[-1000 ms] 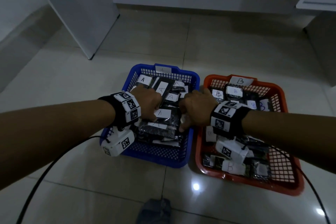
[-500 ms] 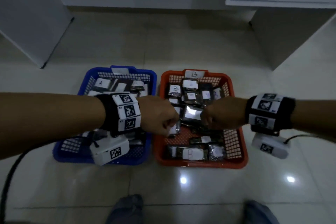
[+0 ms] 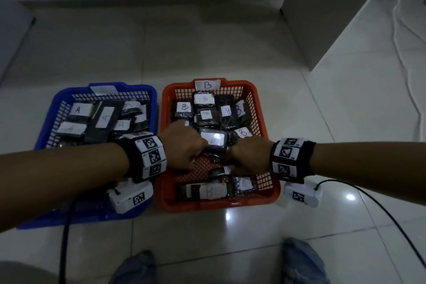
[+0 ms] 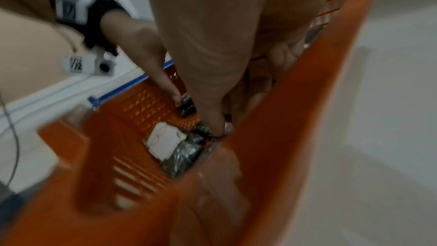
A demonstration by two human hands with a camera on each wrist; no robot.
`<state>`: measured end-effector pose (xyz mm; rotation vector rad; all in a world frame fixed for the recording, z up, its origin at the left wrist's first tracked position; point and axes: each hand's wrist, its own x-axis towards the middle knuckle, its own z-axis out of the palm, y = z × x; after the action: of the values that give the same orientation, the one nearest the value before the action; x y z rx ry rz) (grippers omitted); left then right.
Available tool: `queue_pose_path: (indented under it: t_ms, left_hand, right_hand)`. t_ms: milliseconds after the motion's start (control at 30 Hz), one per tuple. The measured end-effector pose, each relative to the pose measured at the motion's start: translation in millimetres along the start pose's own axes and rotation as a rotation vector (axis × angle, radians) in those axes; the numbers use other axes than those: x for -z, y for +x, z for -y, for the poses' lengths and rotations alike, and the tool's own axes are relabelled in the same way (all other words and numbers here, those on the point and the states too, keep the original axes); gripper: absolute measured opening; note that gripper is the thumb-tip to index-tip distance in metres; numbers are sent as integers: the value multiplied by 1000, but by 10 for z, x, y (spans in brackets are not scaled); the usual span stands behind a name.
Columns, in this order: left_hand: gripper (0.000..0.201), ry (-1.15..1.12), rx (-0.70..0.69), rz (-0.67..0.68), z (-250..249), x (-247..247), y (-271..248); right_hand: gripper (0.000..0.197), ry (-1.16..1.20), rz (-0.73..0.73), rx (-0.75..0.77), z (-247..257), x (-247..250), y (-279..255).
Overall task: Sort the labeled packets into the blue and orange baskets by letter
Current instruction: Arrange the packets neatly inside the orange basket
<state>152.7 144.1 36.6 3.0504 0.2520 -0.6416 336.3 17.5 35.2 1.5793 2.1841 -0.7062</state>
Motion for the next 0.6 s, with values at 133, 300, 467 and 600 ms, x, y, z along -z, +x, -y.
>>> queue_pose_path:
  t_ms: [133,300,467,600]
  left_hand:
    - [47,104,25,38,89,-27,-53]
    - [44,31,88,5,71,-143,-87]
    - [41,-9,95,5,112,-160,-89]
    - [41,-42,115,41,144,-160,-53]
  right_hand:
    - [26,-27,8,19,46,-50,126]
    - [33,-48,7,-7,106,-131,221]
    - [24,61,-24,-59,109,-72,244]
    - [17,83,-62,-61,189,81,336]
